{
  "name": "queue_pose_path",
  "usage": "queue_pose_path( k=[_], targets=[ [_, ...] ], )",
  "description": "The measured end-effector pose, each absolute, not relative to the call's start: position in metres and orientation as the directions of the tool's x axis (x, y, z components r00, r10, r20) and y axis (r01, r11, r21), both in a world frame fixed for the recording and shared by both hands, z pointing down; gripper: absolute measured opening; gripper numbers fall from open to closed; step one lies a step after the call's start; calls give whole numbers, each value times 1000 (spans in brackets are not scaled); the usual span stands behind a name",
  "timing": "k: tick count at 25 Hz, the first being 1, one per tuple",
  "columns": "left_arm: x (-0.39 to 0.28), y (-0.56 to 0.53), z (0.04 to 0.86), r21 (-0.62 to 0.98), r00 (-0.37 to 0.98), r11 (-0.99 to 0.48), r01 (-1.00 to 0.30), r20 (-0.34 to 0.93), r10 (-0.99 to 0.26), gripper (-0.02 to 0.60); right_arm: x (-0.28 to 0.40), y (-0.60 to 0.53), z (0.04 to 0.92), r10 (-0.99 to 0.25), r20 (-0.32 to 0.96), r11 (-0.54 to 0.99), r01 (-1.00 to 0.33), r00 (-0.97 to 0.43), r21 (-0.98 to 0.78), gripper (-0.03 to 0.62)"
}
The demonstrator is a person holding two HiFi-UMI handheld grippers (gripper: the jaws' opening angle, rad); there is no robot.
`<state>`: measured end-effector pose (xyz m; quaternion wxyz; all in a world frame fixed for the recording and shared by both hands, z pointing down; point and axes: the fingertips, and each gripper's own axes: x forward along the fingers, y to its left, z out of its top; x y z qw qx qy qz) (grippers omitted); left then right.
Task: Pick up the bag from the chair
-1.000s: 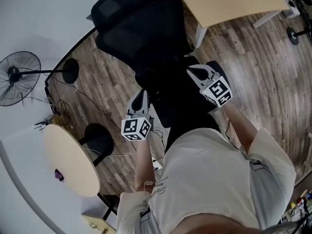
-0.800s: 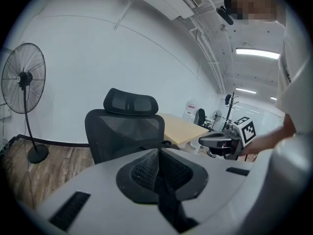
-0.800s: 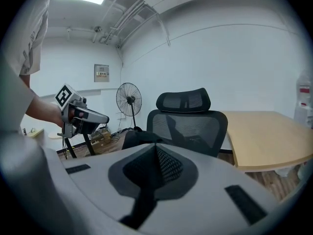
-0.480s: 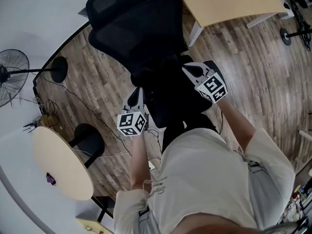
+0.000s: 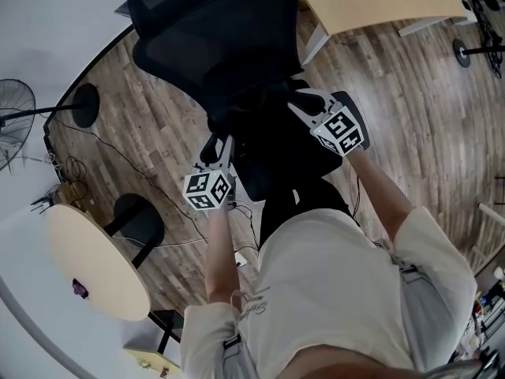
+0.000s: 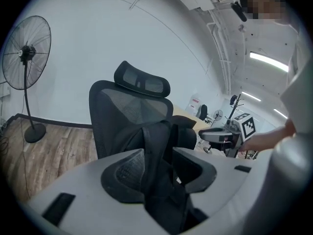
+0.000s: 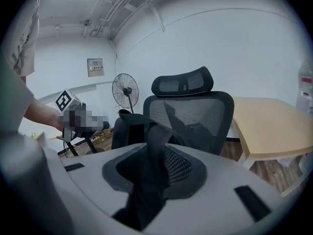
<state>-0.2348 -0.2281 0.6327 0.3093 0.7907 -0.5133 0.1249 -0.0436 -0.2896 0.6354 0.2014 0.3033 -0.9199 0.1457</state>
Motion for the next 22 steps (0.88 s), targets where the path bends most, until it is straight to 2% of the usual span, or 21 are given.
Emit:
queue_pose_path(
  k=[9, 22],
  targets=[
    [-239, -242, 665, 393, 470, -285, -874, 541, -697, 187, -54, -296, 663, -433, 514, 794, -583, -741, -172, 129],
    [-216, -270, 683, 425, 554, -364, -829, 530, -642, 187, -78, -311, 685, -321, 535, 839, -497, -781, -221, 129]
  ],
)
